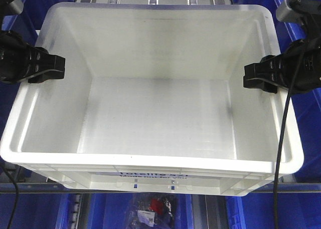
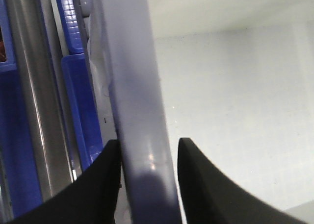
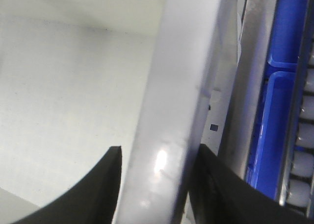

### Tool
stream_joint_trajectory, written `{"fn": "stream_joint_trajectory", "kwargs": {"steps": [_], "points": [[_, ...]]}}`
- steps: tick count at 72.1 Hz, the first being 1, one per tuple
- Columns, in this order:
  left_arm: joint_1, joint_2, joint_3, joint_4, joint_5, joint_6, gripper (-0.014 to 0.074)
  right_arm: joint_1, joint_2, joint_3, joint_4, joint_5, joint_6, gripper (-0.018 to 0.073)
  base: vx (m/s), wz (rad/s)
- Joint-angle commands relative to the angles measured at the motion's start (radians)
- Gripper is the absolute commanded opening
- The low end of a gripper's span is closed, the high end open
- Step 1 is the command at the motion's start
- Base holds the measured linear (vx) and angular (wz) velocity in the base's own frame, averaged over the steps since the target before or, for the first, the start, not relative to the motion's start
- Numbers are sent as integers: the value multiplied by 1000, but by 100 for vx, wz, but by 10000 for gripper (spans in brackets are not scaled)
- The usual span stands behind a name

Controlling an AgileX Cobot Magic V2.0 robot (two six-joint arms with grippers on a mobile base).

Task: Move bin from left to right shelf
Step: 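Lift the white crate with both grippers and pull it off the shelf, then hold the crate with both grippers while the base turns away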

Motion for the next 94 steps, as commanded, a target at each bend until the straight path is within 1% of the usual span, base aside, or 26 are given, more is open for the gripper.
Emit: {"fn": "stream_joint_trajectory", "kwargs": {"steps": [1, 35, 73, 94], "points": [[-8, -47, -35, -59, -65, 46, 3, -4, -33, -36, 8, -98, -30, -5, -10, -11], [-8, -47, -35, -59, -65, 46, 3, -4, -33, -36, 8, -87, -30, -5, -13, -5], [-8, -47, -35, -59, -65, 46, 3, -4, -33, -36, 8, -87, -30, -5, -15, 13], [-8, -47, -35, -59, -65, 46, 3, -4, -33, -36, 8, -87, -30, -5, -15, 0]]}}
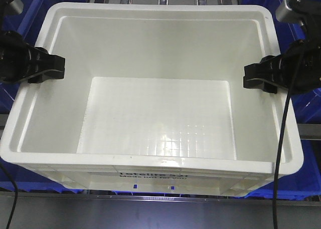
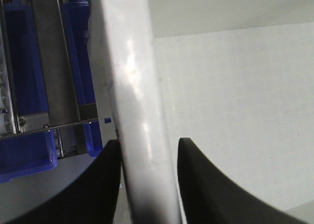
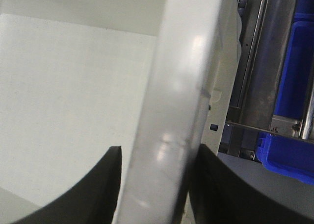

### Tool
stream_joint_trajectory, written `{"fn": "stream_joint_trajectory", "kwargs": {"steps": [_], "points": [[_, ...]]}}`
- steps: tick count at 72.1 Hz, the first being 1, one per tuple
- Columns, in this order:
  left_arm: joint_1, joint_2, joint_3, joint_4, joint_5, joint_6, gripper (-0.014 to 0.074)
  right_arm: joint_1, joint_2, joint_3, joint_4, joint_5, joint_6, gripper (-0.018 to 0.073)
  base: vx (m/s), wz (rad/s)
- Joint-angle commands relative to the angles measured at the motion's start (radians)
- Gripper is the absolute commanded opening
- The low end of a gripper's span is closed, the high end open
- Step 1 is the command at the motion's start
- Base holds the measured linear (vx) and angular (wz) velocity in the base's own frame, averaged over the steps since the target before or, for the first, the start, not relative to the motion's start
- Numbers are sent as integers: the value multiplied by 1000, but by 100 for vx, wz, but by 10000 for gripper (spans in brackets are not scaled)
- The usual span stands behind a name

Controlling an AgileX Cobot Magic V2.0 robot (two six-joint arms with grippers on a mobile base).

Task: Move bin from left to right shelf
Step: 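Hold the crate with both grippers while the base turns away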

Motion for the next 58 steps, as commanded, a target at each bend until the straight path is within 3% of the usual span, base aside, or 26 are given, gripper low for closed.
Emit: {"fn": "stream_joint_trajectory", "kwargs": {"steps": [1, 24, 58], "points": [[-8, -47, -35, -58, -65, 46, 3, -4, -33, -36, 8, -89, -30, -5, -14, -8], [-8, -47, -35, -58, -65, 46, 3, -4, -33, -36, 8, -89, -30, -5, -11, -18], [-8, -47, -35, -58, -65, 46, 3, -4, -33, -36, 8, -89, -30, -5, -9, -40]]}}
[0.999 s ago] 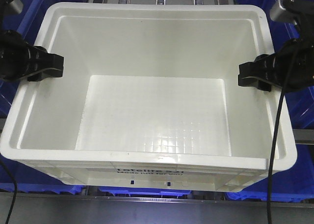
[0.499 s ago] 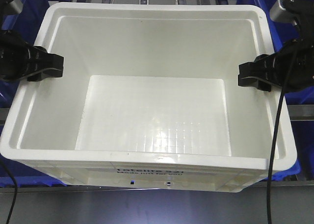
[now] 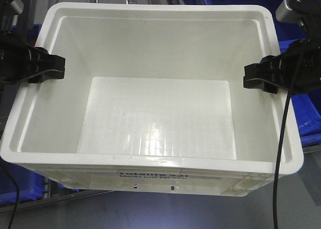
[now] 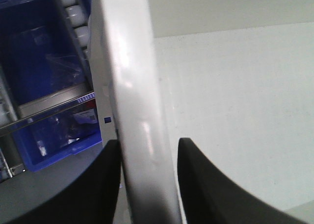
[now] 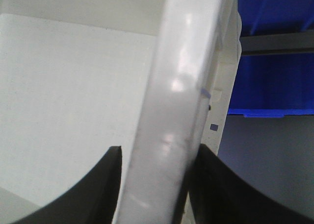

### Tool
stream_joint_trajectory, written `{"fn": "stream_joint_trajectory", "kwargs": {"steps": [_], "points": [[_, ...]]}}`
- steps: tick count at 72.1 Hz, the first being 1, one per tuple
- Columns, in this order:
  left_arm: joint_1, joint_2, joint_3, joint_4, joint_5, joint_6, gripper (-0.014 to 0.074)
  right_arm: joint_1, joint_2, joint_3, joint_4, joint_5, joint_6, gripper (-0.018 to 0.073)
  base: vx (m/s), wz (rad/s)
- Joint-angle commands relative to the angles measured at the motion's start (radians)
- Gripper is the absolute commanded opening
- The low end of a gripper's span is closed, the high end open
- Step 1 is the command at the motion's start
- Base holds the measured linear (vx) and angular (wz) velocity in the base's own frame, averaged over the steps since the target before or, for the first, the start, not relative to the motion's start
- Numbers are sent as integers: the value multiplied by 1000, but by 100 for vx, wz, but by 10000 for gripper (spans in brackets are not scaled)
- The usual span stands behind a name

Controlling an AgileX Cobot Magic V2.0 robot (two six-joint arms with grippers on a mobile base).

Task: Move bin from left to right shelf
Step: 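Hold the crate with both grippers while the base turns away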

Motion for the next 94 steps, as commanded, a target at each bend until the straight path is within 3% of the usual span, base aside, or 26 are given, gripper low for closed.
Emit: {"fn": "stream_joint_trajectory", "kwargs": {"steps": [1, 94], "points": [[-8, -47, -35, -59, -65, 46, 3, -4, -33, -36, 8, -89, -30, -5, -9, -47], [-8, -47, -35, -59, -65, 46, 3, -4, -33, -36, 8, -89, -30, -5, -5, -45]]}}
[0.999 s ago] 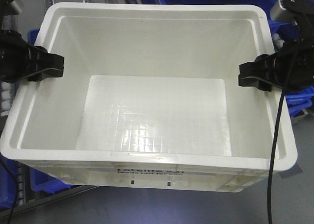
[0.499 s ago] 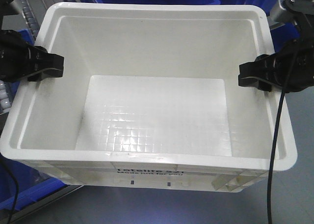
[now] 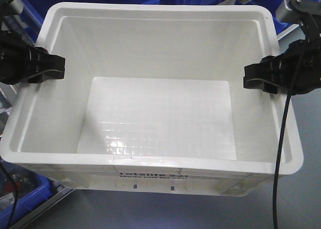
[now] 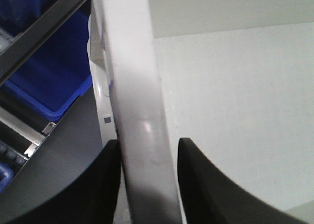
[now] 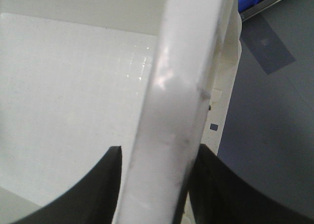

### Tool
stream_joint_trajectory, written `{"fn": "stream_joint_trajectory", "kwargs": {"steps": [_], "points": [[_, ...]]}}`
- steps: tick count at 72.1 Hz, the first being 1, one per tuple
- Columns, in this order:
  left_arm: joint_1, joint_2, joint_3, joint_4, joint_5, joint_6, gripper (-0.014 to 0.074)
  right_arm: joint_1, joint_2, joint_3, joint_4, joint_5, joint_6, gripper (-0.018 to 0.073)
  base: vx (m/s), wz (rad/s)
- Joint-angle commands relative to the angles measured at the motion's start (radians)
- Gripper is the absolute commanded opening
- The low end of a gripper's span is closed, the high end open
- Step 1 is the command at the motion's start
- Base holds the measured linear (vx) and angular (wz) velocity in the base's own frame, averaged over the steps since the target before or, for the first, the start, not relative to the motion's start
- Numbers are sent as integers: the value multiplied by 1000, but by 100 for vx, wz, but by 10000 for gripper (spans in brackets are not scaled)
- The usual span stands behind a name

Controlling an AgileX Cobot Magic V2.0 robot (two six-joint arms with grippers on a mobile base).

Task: Move bin from left to right shelf
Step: 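Hold the crate with both grippers while the base turns away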

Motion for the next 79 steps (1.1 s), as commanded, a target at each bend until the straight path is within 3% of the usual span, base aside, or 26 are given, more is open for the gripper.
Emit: {"fn": "stream_joint_trajectory", "kwargs": {"steps": [1, 79], "points": [[-8, -47, -35, -58, -65, 46, 3, -4, -33, -36, 8, -91, -30, -5, 3, -52], [-8, -47, -35, -58, -65, 46, 3, -4, -33, -36, 8, -91, -30, -5, 10, -47]]}}
